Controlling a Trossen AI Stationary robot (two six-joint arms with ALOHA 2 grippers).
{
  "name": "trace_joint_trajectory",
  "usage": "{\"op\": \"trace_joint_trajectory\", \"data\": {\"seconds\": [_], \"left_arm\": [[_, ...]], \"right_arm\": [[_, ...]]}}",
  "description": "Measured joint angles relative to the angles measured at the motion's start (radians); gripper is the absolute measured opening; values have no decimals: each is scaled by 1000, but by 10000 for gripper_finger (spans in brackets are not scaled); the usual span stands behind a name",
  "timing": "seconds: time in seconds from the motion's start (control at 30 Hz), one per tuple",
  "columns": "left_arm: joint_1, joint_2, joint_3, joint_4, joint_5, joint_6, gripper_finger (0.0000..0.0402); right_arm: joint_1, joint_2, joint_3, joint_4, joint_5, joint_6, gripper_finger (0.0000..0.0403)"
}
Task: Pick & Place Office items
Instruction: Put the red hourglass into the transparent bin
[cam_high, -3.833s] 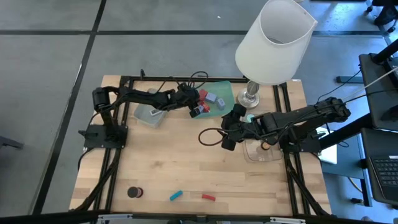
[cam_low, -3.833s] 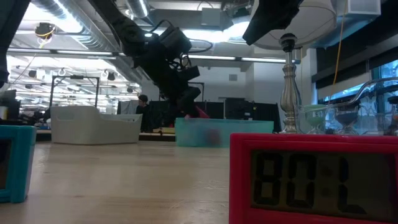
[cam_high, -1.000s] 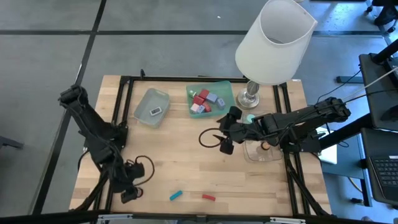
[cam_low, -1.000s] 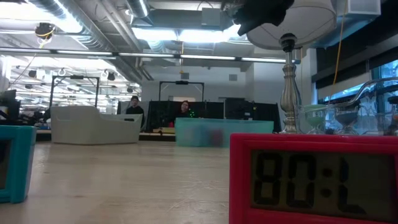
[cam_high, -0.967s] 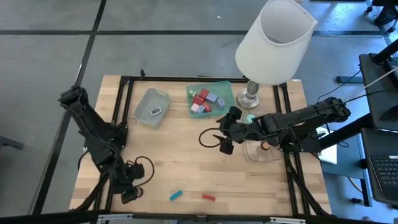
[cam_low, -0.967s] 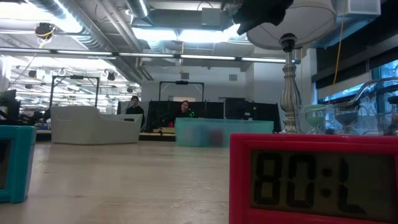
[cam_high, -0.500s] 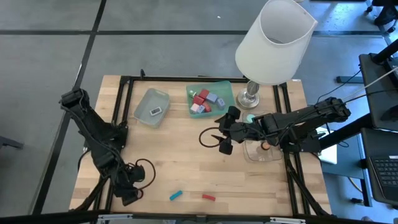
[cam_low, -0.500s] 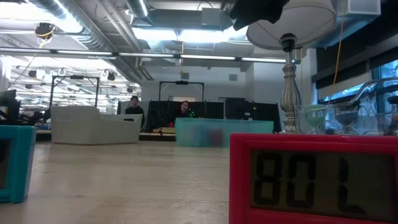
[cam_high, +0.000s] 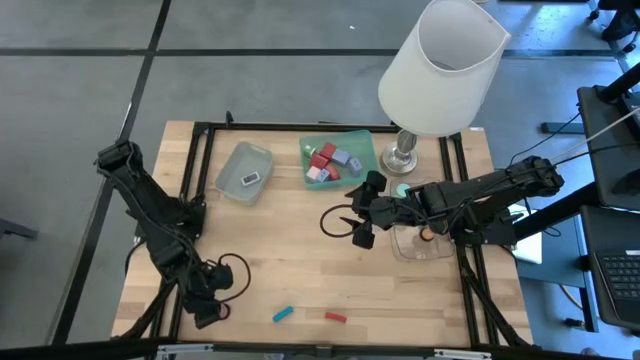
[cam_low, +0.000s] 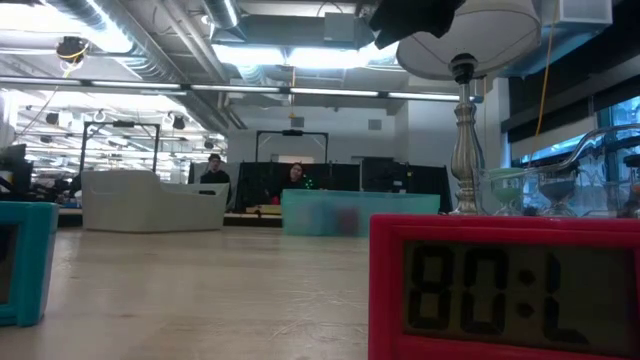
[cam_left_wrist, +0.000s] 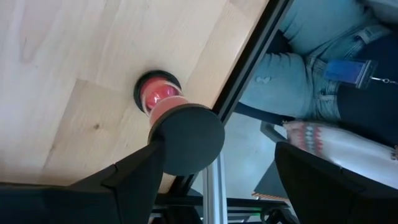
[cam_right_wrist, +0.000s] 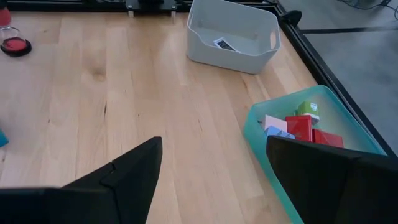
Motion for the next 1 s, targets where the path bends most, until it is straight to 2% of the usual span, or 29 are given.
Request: {"op": "trace_joint_trajectory", "data": {"seconds": [0.33,0.63,0.73,0.9,1.0], "left_arm": [[0,-8,25,9,3,9,300],[0,-8,33,-12,4,63,300],[0,-8,33,-26,3,88,300],[0,-8,34,-36,-5,105,300],[1,-8,34,-38,-5,117,300]], "right_arm": [[0,0,0,-3,1,-2,291],[1,0,0,-18,6,-71,291],[2,0,0,-21,74,-77,291],[1,0,0,-22,267,-8,291],[-4,0,0,-20,291,-28,291]]}}
